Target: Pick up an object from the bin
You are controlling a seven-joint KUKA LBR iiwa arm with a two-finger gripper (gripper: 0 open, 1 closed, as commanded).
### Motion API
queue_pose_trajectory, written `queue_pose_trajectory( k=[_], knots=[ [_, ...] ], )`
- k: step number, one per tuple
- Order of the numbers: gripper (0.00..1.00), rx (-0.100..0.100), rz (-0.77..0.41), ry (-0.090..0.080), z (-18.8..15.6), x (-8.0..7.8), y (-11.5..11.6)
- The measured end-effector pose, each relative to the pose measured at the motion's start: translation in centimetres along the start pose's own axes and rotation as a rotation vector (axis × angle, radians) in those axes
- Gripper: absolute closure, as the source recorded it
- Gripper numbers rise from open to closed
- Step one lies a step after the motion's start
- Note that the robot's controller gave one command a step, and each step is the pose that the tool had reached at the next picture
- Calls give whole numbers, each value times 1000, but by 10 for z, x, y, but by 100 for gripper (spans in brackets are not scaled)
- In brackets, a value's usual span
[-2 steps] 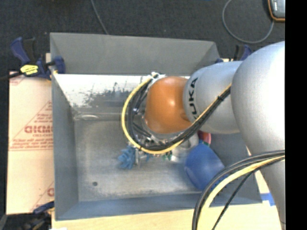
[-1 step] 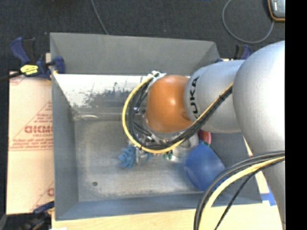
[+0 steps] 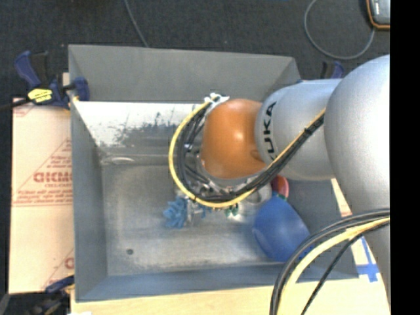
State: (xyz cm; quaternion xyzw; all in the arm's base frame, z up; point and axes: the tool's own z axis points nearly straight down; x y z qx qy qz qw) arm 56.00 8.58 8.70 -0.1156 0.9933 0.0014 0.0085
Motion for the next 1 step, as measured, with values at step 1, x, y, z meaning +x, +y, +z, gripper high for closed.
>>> queue_pose_trajectory(
  k=[1],
  knots=[
    [100, 0, 2, 4, -20, 1, 0]
  ],
)
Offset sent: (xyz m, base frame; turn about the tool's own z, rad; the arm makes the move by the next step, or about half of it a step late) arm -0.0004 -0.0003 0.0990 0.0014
